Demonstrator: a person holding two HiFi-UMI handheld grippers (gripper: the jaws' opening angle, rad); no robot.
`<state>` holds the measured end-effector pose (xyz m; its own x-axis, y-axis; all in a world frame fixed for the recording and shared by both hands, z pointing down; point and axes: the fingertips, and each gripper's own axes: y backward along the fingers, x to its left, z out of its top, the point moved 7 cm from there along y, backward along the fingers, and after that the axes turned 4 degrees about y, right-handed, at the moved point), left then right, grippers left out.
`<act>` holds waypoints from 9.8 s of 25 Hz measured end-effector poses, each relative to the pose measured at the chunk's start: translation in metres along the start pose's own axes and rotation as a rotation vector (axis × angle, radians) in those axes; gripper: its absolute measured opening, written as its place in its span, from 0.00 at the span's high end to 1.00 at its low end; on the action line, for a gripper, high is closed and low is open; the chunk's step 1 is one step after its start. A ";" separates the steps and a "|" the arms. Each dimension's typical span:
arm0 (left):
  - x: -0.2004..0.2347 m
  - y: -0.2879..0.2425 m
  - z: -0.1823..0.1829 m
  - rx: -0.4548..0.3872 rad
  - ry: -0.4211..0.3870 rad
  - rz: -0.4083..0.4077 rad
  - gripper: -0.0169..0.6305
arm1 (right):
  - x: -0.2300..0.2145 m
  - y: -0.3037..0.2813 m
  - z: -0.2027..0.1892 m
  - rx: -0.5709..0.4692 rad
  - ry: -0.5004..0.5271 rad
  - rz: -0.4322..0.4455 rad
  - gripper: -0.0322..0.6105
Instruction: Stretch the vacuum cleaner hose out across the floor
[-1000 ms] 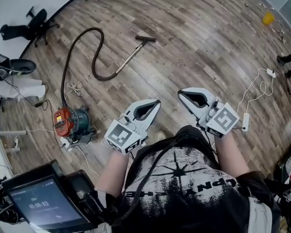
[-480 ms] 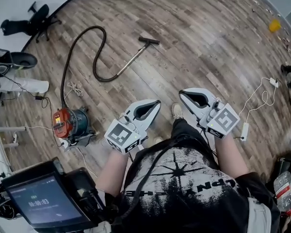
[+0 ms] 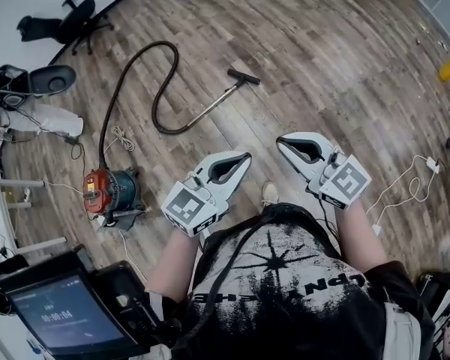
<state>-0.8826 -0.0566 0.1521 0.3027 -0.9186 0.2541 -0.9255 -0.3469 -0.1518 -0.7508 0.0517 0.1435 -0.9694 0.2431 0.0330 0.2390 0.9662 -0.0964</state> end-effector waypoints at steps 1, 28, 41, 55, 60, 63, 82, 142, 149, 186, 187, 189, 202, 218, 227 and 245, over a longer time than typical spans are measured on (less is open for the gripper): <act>0.006 -0.010 0.003 -0.005 0.002 0.014 0.97 | -0.013 -0.001 0.001 -0.017 0.013 0.010 0.94; 0.141 -0.103 0.031 -0.034 0.060 0.112 0.97 | -0.164 -0.067 -0.021 0.014 0.012 0.131 0.94; 0.331 -0.065 0.087 -0.037 0.039 0.026 0.97 | -0.233 -0.255 0.018 -0.006 0.025 0.082 0.94; 0.405 -0.044 0.070 -0.068 0.065 0.057 0.97 | -0.262 -0.325 0.001 0.028 0.029 0.083 0.94; 0.437 -0.064 0.100 -0.084 0.078 0.161 0.97 | -0.314 -0.345 0.010 0.047 0.001 0.176 0.94; 0.447 -0.071 0.105 -0.103 0.090 0.251 0.97 | -0.337 -0.359 0.009 0.039 0.007 0.268 0.94; 0.442 -0.076 0.130 -0.304 0.190 0.903 0.97 | -0.380 -0.461 0.033 -0.014 0.117 0.980 0.94; 0.575 -0.062 -0.376 -0.430 0.308 1.290 0.97 | -0.295 -0.624 -0.858 0.981 0.533 1.142 0.61; 0.559 -0.056 -0.381 -0.439 0.358 1.346 0.97 | -0.290 -0.644 -0.883 1.060 0.609 1.035 0.63; 0.618 -0.059 -0.554 -0.580 0.979 1.360 0.86 | -0.317 -0.663 -0.792 1.101 0.856 1.008 0.68; 0.623 -0.067 -0.560 -0.668 1.035 1.333 0.83 | -0.323 -0.664 -0.776 1.101 0.853 1.005 0.68; 0.630 -0.084 -0.564 -0.845 1.134 1.238 0.72 | -0.329 -0.657 -0.749 1.124 0.826 1.013 0.68; 0.722 -0.133 -0.634 -1.433 1.349 1.117 0.49 | -0.331 -0.641 -0.684 1.107 0.805 1.081 0.68; 0.753 -0.124 -0.585 -1.511 1.046 1.039 0.73 | -0.352 -0.641 -0.656 0.866 0.860 1.003 0.94; 0.754 -0.120 -0.542 -1.653 1.009 0.944 0.74 | -0.357 -0.636 -0.667 0.942 0.724 0.995 0.67; 0.754 -0.068 -0.395 -1.465 0.914 0.840 0.76 | -0.348 -0.664 -0.567 0.856 0.877 0.819 0.83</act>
<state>-0.6818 -0.6508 0.7307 0.0003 -0.2073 0.9783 -0.3359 0.9214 0.1954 -0.5412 -0.6261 0.7607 -0.1657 0.9593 0.2287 0.2848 0.2686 -0.9202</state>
